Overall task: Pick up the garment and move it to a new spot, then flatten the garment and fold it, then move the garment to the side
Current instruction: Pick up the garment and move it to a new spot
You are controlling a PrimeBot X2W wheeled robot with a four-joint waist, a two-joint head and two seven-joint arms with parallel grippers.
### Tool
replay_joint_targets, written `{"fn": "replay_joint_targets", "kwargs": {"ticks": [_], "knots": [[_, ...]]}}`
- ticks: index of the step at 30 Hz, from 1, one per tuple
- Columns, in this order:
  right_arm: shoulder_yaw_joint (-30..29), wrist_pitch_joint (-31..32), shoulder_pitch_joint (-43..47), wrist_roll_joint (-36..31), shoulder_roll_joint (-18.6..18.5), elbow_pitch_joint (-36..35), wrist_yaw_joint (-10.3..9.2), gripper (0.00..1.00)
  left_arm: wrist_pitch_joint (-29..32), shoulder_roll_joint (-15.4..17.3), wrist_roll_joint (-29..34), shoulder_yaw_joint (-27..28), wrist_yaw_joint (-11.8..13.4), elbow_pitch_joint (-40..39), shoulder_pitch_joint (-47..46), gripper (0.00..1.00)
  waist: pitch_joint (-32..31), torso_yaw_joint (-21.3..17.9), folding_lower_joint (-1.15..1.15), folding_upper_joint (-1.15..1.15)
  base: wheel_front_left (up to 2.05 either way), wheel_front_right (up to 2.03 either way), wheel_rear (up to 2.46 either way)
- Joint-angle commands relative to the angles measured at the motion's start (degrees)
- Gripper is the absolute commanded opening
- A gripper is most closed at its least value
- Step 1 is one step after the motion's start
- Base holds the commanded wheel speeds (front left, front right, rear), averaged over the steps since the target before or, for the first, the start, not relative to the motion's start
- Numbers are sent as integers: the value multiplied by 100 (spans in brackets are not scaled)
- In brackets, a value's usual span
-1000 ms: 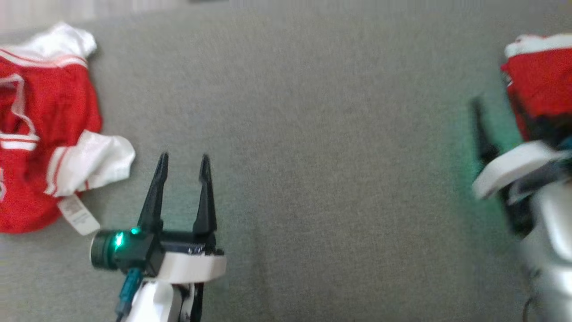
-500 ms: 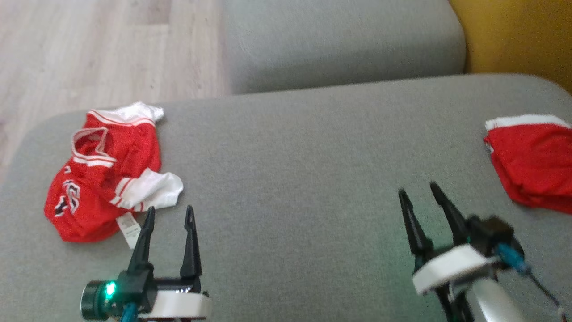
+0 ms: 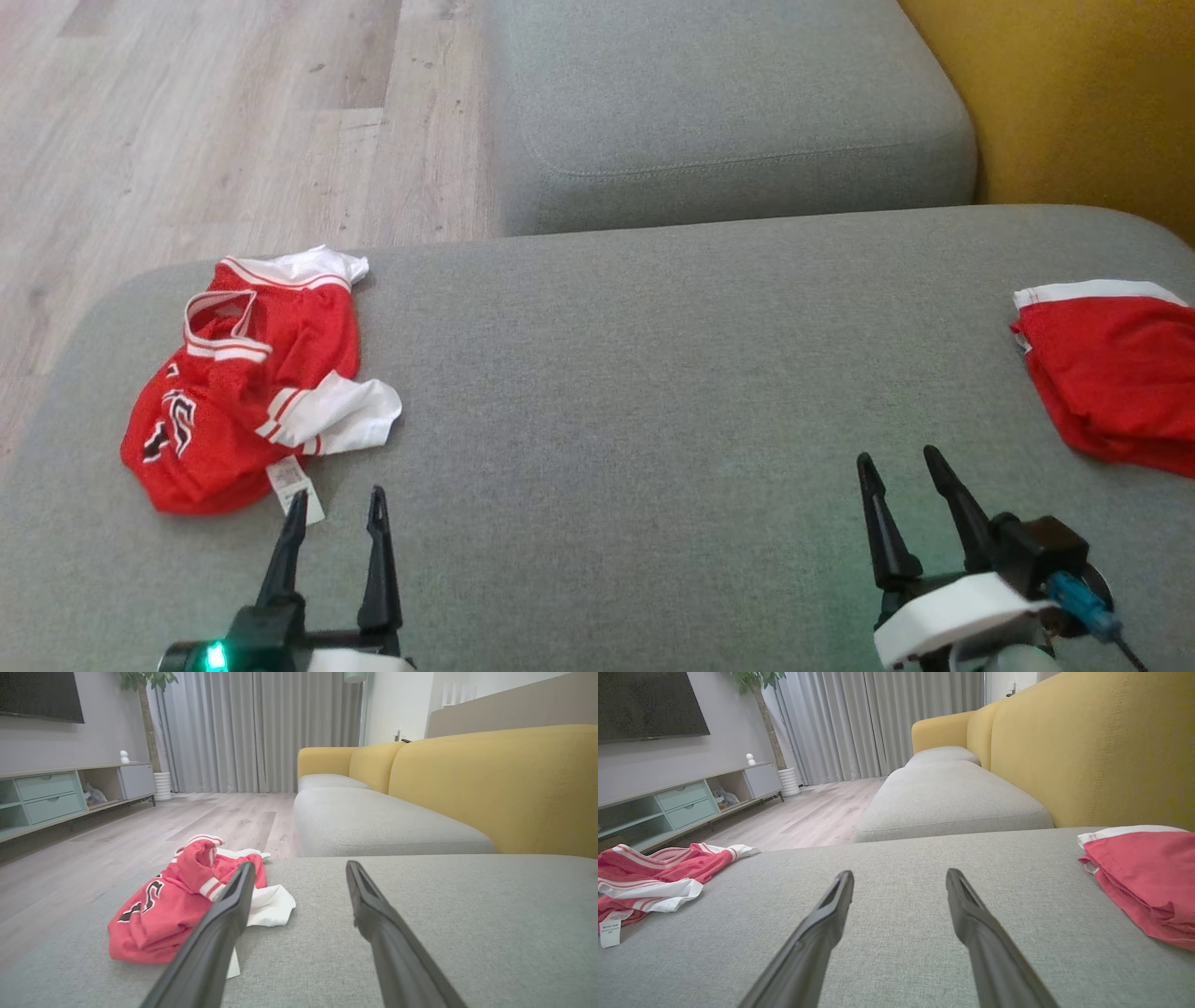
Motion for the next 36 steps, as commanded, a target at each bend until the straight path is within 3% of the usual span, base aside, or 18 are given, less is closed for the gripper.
{"fn": "replay_joint_targets", "kwargs": {"ticks": [1, 11, 16, 23, 32, 36], "knots": [[92, -63, -188, -54, 35, -207, -4, 100, -29, -9, 21, 194, -13, -144, -225, 100, 3, 0, 0, 0, 0, 0, 0], [-69, -63, -137, -107, 59, -240, -4, 100, -29, -9, -10, 185, -22, -72, -217, 100, 45, 59, 0, 0, 0, 0, 0], [-115, -63, -136, -140, 67, -246, -4, 100, -29, -9, 18, 221, -24, -70, -269, 100, 130, 289, 0, 0, 0, 0, 0], [-130, -63, -150, -144, 83, -283, -4, 100, -29, -9, 13, 258, 5, -119, -372, 100, 286, 989, 0, 0, 0, 0, 0], [-230, -63, -202, -156, 94, -363, -4, 100, -29, -9, -20, 441, 99, -228, -379, 100, 505, 2237, 0, 0, 0, 0, 0], [-389, -63, -205, -214, 95, -435, -4, 100, -29, -9, -69, 448, 115, -280, -393, 100, 607, 2544, 0, 0, 0, 0, 0]]}}
